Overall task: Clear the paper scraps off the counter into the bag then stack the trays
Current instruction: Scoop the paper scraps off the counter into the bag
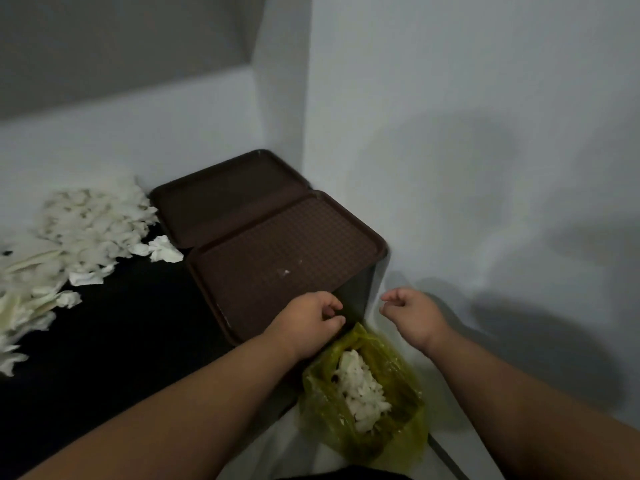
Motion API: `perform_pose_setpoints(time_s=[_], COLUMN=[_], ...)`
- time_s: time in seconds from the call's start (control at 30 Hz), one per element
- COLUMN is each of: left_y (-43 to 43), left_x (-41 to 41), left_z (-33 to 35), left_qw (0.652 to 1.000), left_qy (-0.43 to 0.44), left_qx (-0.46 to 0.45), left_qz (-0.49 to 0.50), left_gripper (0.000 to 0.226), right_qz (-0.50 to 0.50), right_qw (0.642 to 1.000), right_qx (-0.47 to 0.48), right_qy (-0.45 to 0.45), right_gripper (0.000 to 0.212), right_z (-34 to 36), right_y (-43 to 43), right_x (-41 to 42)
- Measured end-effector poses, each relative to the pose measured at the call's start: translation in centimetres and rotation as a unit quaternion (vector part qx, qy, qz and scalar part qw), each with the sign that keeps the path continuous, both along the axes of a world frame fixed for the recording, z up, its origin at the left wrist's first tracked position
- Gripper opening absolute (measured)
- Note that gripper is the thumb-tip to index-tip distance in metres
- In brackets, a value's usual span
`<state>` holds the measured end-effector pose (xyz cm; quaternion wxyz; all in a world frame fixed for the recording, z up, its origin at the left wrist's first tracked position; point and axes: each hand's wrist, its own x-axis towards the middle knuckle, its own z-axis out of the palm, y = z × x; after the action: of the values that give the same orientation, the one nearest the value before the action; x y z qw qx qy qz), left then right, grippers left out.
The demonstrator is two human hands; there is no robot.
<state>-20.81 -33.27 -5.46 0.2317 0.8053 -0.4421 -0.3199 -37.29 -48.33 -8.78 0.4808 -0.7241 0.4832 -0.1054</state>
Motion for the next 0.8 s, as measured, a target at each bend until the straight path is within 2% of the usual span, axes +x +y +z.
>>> perform_pose_setpoints(time_s=[0.13, 0.27, 0.53, 0.8], left_y=[6.0, 13.7, 28.8, 41.9], left_x=[5.0, 10.5, 19.7, 25.4], left_z=[3.4, 5.7, 8.3, 6.9], left_qw=[0.995, 0.988, 0.961, 0.937], left_qy=[-0.097, -0.134, -0.174, -0.176], left_qx=[0.002, 0.007, 0.003, 0.016], left_qz=[0.005, 0.076, 0.216, 0.302], left_gripper=[0.028, 0.027, 0.033, 0.033], right_qz=[0.074, 0.124, 0.259, 0.371], right_qw=[0.996, 0.987, 0.954, 0.9], right_qx=[-0.051, -0.105, -0.151, -0.226], right_qy=[-0.002, -0.002, -0.003, 0.036], right_gripper=[0.007, 0.007, 0.005, 0.011], right_z=[3.5, 6.1, 10.4, 11.1], right_y=[1.9, 5.3, 16.0, 26.3], right_x=[4.7, 9.9, 21.9, 32.3])
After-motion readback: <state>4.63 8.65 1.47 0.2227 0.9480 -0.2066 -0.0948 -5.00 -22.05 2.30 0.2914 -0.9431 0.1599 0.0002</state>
